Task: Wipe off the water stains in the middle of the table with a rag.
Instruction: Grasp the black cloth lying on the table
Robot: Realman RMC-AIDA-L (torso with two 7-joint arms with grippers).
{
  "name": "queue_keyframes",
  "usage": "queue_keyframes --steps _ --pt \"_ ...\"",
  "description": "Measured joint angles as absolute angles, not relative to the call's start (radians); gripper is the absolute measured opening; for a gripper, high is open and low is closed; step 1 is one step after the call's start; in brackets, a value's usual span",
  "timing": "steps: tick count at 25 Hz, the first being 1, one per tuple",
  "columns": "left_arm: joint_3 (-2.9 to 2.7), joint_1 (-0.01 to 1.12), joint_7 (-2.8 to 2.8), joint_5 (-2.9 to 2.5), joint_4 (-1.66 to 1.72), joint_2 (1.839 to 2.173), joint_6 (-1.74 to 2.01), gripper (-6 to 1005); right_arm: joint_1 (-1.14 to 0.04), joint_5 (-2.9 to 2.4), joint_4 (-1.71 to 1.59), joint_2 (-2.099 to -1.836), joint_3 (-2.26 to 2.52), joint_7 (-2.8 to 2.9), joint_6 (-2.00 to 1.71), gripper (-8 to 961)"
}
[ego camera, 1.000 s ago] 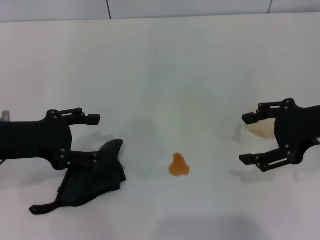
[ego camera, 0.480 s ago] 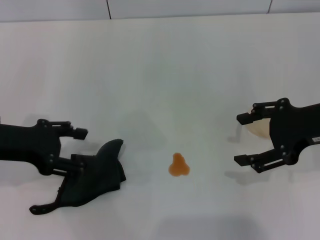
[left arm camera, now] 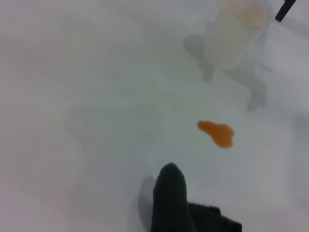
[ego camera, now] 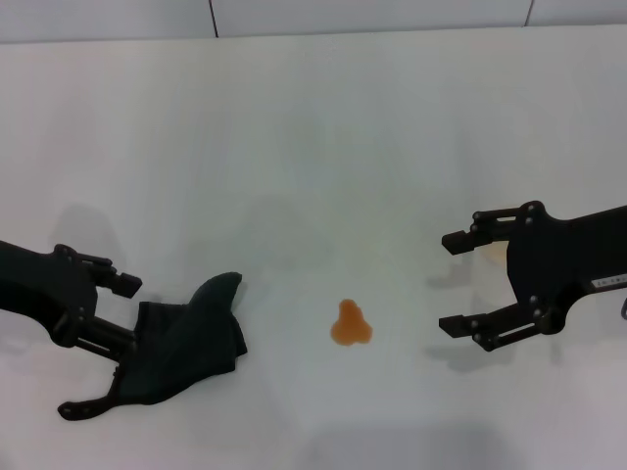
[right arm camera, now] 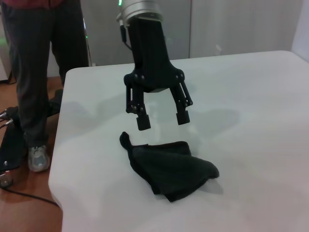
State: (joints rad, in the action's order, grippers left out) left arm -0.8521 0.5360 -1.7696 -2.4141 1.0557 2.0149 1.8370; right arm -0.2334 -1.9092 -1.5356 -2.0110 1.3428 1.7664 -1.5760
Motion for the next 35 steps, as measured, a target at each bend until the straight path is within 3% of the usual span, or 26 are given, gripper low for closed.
queue_keyframes --steps 15,35 --pt "-0.94 0.603 -1.766 -2.522 1.041 2.074 1.801 888 -0.23 -1.908 -1.527 -2.011 1.351 1.767 -1.568 858" --pt "-0.968 0.6 -1.759 -2.527 0.988 2.075 1.732 846 -0.222 -1.908 -1.525 -2.011 1.351 1.767 -1.566 858"
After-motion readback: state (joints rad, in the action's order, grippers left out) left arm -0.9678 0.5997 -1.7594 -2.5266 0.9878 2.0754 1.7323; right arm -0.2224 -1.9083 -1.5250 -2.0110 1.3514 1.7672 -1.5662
